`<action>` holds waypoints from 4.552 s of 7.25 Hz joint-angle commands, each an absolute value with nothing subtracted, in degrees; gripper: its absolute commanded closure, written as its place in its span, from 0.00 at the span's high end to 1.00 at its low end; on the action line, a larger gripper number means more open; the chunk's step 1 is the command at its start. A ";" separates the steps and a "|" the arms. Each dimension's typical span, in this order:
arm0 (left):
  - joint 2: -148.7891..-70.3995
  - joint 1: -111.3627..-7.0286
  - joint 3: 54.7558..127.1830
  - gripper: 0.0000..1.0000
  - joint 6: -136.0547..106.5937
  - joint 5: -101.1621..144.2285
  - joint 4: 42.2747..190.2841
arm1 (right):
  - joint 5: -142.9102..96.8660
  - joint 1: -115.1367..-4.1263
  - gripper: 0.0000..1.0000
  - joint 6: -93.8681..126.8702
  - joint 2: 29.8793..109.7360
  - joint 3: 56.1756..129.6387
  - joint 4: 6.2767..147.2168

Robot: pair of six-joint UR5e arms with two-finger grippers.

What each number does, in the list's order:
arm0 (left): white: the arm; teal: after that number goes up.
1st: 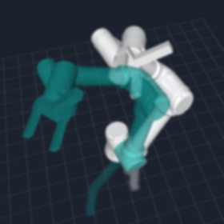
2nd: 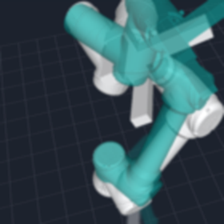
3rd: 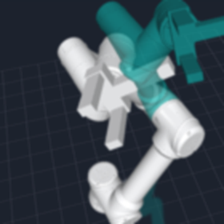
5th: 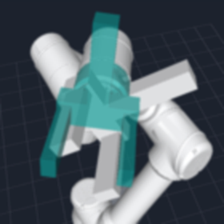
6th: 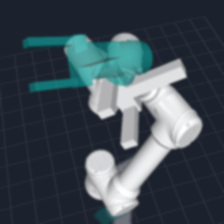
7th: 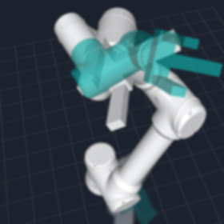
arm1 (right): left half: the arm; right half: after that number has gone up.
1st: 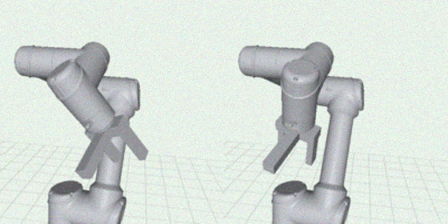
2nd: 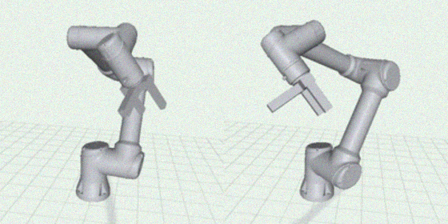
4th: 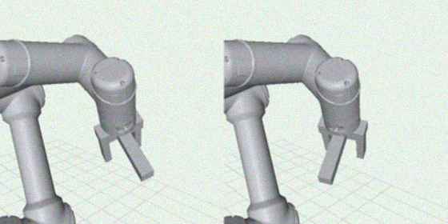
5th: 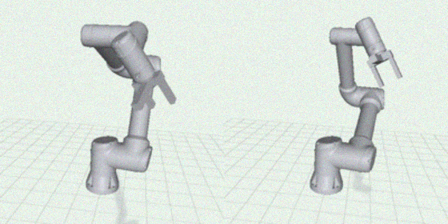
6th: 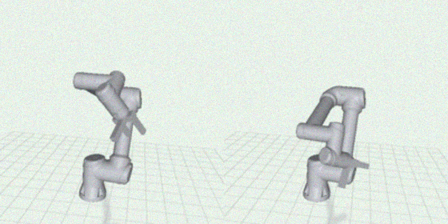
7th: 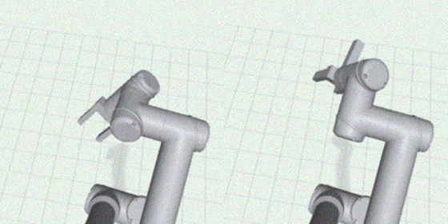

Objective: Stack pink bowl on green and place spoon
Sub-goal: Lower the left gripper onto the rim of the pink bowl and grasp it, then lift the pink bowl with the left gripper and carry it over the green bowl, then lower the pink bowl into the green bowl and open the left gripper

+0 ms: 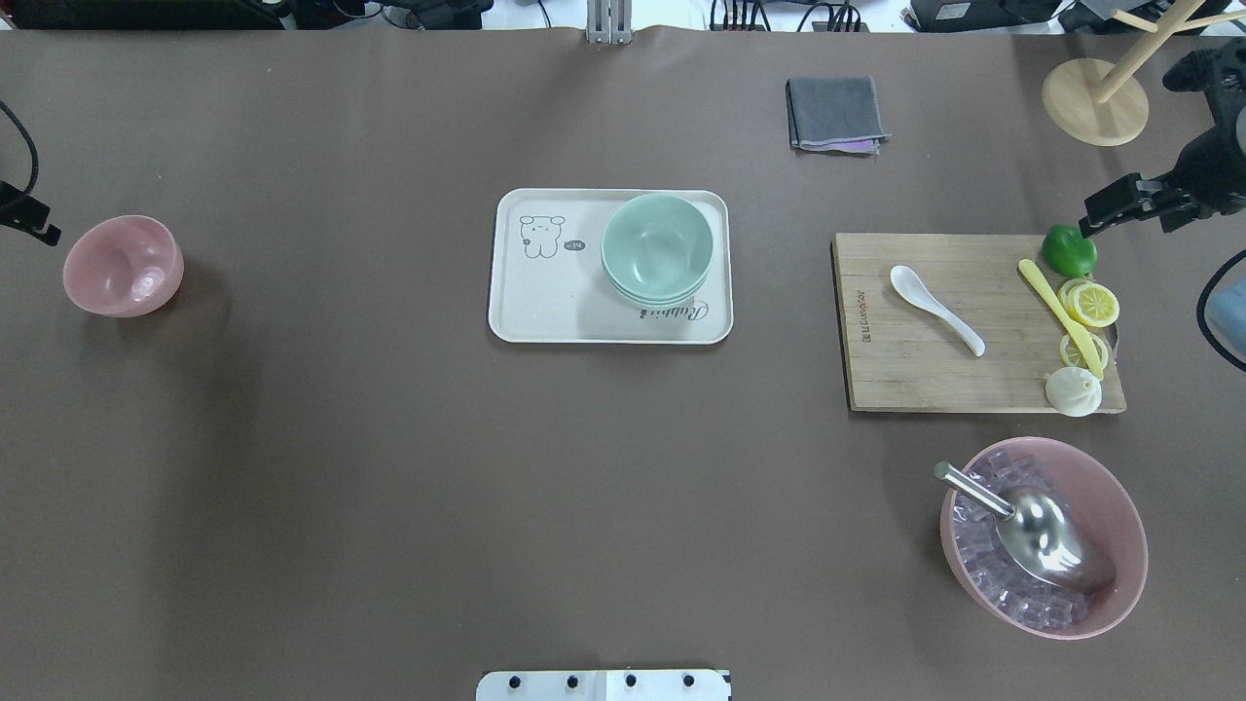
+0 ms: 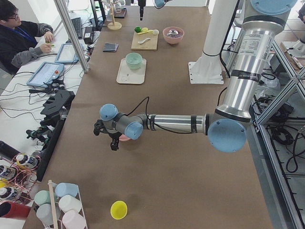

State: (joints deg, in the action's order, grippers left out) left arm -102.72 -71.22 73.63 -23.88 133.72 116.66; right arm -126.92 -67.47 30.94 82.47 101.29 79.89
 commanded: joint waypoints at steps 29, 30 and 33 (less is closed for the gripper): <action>-147.30 -38.67 75.23 0.00 -85.08 113.82 96.33 | -126.91 -67.50 1.00 31.11 82.35 101.69 79.89; -147.30 -38.67 75.23 0.00 -84.99 113.82 96.33 | -126.91 -67.50 1.00 31.11 82.35 101.69 79.89; -147.22 -38.58 71.64 0.00 -84.90 113.73 100.71 | -126.91 -67.50 1.00 31.11 82.44 101.69 79.89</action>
State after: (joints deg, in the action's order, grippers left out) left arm -147.29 -38.64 73.02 -84.94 113.74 98.80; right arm -126.91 -67.50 31.11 82.40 101.67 79.89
